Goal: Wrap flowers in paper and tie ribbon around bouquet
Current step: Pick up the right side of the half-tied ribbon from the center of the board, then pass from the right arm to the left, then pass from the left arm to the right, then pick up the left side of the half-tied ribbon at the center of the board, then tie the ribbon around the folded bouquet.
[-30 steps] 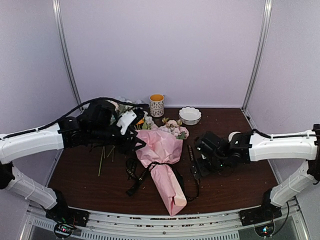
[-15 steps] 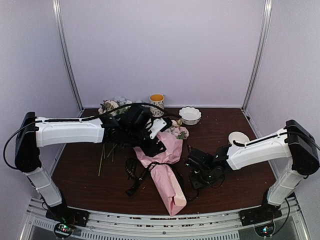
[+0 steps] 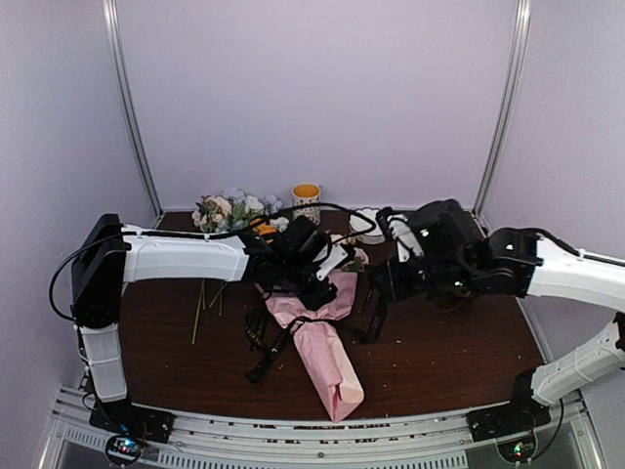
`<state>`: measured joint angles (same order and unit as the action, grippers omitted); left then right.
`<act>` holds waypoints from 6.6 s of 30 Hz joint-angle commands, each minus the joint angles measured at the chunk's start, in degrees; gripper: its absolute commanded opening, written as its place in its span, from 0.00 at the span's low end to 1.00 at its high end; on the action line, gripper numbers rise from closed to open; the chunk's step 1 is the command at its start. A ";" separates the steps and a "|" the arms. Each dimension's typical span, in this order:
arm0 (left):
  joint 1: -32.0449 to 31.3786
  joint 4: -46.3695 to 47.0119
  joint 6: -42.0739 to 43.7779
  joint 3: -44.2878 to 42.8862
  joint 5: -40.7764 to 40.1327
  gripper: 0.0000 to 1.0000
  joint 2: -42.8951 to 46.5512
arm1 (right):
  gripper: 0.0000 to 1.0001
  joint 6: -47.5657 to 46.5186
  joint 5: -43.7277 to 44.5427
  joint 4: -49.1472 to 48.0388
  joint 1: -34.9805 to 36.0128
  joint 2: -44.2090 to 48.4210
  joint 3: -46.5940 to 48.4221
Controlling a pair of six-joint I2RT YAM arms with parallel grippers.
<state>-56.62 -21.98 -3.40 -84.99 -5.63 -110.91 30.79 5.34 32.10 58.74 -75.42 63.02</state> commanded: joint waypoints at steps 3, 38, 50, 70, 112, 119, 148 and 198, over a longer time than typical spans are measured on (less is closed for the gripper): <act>1.07 0.10 0.28 6.06 -4.53 0.51 -2.97 | 0.00 -7.31 -5.92 -11.84 1.32 9.44 3.91; 8.20 20.36 7.48 23.10 16.67 0.83 26.03 | 0.00 -19.90 -15.13 -18.86 8.15 2.16 22.03; 2.94 30.98 10.65 34.62 32.30 0.83 34.83 | 0.00 -18.04 -15.12 -20.75 5.44 1.01 21.70; 1.39 40.83 0.21 30.28 15.04 0.00 29.10 | 0.50 -19.68 -8.44 -9.51 3.10 1.85 10.90; 9.82 34.45 -2.44 23.11 22.95 0.00 23.56 | 0.64 -11.49 -16.42 -39.90 0.99 -9.68 -6.33; 9.86 34.29 -2.87 22.39 23.43 0.00 22.99 | 0.53 -8.79 -16.85 -47.24 -5.28 -18.42 -2.59; 0.65 -2.21 -11.43 32.05 12.36 0.91 29.58 | 0.00 -6.52 -24.34 -47.30 -6.53 -23.82 0.48; 10.19 -11.26 -49.13 68.45 -12.93 0.00 66.10 | 0.00 10.61 -29.25 -58.07 -22.20 -17.07 -30.90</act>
<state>-48.42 -22.04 -56.03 -16.01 -11.90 -42.87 42.19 -27.40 -27.68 39.55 -92.20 32.49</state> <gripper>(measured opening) 0.010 0.005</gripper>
